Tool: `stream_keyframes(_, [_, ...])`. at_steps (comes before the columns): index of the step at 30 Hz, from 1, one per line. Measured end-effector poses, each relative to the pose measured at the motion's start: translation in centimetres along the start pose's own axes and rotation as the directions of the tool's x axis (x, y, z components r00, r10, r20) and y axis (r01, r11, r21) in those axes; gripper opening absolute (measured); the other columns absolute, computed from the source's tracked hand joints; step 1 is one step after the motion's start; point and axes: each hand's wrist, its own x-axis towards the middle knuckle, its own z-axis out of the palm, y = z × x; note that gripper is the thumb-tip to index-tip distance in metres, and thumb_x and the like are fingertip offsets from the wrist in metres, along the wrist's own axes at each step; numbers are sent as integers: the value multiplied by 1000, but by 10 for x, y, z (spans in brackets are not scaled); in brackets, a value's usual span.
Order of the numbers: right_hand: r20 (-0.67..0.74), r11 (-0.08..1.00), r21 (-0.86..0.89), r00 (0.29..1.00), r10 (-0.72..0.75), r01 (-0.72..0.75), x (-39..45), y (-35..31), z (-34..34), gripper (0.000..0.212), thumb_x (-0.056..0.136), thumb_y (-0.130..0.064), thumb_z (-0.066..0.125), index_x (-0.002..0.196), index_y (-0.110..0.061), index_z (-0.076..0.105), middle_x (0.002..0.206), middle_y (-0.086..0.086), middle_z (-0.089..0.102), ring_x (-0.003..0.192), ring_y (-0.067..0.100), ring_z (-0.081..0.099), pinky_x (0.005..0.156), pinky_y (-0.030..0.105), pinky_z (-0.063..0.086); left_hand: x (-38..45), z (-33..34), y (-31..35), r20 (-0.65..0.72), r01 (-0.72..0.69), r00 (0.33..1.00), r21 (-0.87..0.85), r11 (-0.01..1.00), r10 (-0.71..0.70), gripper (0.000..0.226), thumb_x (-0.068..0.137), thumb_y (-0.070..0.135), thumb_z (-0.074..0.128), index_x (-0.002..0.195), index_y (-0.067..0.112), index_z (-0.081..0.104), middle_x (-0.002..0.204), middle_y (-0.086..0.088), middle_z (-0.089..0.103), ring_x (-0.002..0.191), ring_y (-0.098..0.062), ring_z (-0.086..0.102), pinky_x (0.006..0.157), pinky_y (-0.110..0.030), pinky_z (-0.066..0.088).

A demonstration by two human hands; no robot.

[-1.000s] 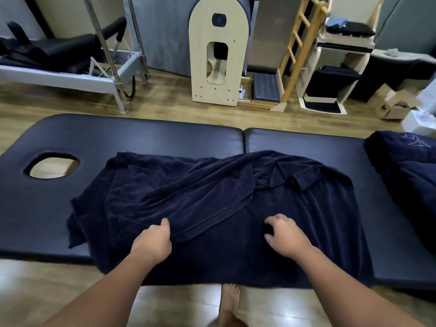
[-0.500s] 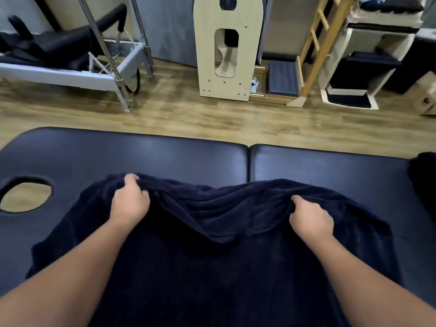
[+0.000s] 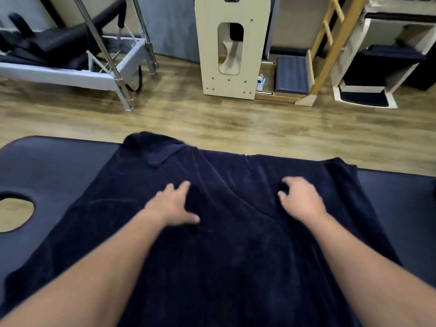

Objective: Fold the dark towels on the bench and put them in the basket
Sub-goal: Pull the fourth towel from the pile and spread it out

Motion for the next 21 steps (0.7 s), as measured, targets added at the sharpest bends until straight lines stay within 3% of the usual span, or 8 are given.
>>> stream_keyframes(2, [67, 996, -93, 998, 0, 7, -17, 9, 20, 47, 96, -45, 54, 141, -35, 46, 156, -1, 33, 146, 29, 27, 105, 67, 36, -2, 30, 15, 149, 39, 988, 7, 999, -40, 134, 56, 74, 81, 146, 64, -18, 165, -12, -24, 151, -52, -6, 114, -66, 29])
stream_keyframes(4, [92, 990, -132, 994, 58, -46, -23, 22, 30, 56, 99, -58, 43, 150, -48, 24, 166, -6, 6, 153, 30, -1, 106, 77, 20, -2, 47, 23, 155, 67, 986, 22, 997, -70, 140, 58, 71, 84, 137, 67, -32, 156, -8, -45, 147, -53, -23, 107, -76, 29])
stream_keyframes(8, [77, 967, -78, 965, 250, -244, -19, 43, 28, 66, 95, -72, 31, 152, -54, 3, 168, -3, -10, 152, 33, -14, 107, 80, 9, 1, 47, 24, 138, 80, 987, 28, 996, -83, 145, 57, 70, 86, 133, 66, -37, 151, -9, -51, 145, -54, -27, 102, -80, 31])
stream_keyframes(12, [-46, 958, -45, 958, 283, -285, -11, 63, 26, 60, 100, -59, 34, 156, -45, 15, 168, 2, 2, 154, 29, -3, 112, 73, 14, 4, 41, 32, 185, 108, 975, 77, 991, -120, 150, 58, 67, 88, 133, 61, -42, 150, -15, -51, 145, -57, -23, 104, -80, 29])
stream_keyframes(14, [-63, 950, -41, 950, 306, -309, -10, 70, 24, 61, 100, -58, 36, 156, -42, 18, 168, 4, 4, 154, 28, -1, 113, 69, 16, 6, 35, 45, 152, 107, 979, 192, 975, -137, 153, 59, 68, 87, 143, 48, -39, 155, -23, -40, 147, -57, -14, 108, -76, 26])
stream_keyframes(16, [-58, 946, -47, 946, 318, -321, -7, 72, 21, 63, 99, -61, 39, 155, -41, 20, 167, 6, 4, 153, 29, 1, 113, 67, 17, 8, 32, 63, 98, -8, 995, 262, 965, -18, 150, 62, 67, 85, 154, 34, -28, 160, -21, -33, 150, -50, -13, 110, -75, 23])
stream_keyframes(19, [-81, 928, -26, 926, 368, -371, 6, 75, 10, 65, 95, -63, 47, 152, -40, 28, 166, 9, 2, 150, 34, 3, 111, 66, 19, 12, 41, 101, 155, -199, 972, 151, 968, 175, 140, 61, 65, 86, 146, 59, -25, 157, -7, -44, 147, -50, -26, 107, -80, 20])
stream_keyframes(21, [-85, 904, 17, 900, 427, -427, 18, 81, 0, 63, 94, -62, 51, 151, -42, 31, 166, 12, -3, 150, 37, -1, 111, 68, 17, 16, 46, 121, 202, -180, 969, 191, 965, 141, 143, 58, 66, 87, 138, 66, -31, 147, -12, -55, 141, -59, -29, 104, -83, 21])
